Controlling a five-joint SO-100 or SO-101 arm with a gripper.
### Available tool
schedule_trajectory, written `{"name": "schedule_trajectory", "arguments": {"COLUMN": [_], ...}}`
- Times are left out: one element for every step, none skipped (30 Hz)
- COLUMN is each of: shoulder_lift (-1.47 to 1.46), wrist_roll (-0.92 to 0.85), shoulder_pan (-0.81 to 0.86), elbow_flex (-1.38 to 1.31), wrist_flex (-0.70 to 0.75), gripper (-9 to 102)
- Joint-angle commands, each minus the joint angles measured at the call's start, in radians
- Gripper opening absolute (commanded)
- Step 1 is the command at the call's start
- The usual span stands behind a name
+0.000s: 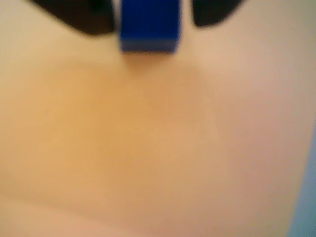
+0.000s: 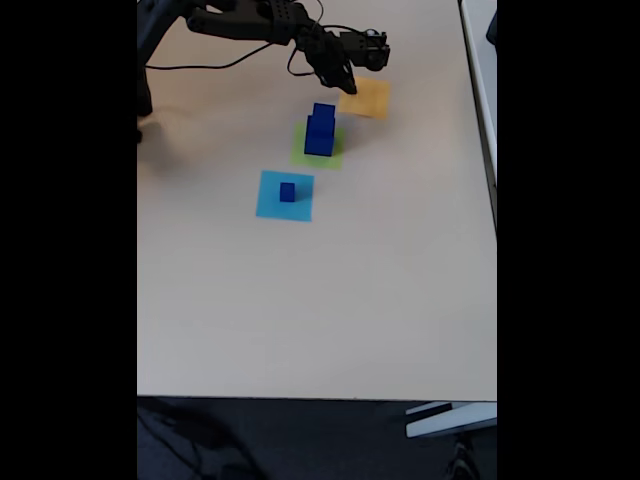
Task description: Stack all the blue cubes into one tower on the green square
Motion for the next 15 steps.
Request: {"name": "schedule_trajectory", "arguments": {"shoulder_lift": [0.037,0.037,0.037,0.037,0.038,0.038,0.04,0.041,0.041,0.041,0.041,0.041,0.043,0.046,0.054], "wrist_roll": [-0.002,-0.002,-0.006,-0.017,-0.029,-0.04,-0.049,-0.052,-0.06,-0.066,-0.069,-0.08,-0.092,-0.094,-0.112], "shoulder_pan": [0.012,0.012,0.012,0.011,0.009,0.008,0.006,0.005,0.003,0.002,0.002,0.0,-0.002,-0.002,-0.005], "elbow_flex": [-0.052,-0.052,-0.054,-0.054,-0.055,-0.057,-0.061,-0.071,-0.083,-0.095,-0.107,-0.12,-0.135,-0.144,-0.144], "wrist_flex": [-0.023,-0.026,-0.029,-0.04,-0.055,-0.067,-0.077,-0.078,-0.078,-0.078,-0.078,-0.081,-0.086,-0.092,-0.12], "gripper": [7,8,8,9,10,11,12,13,13,14,14,15,15,16,16]}}
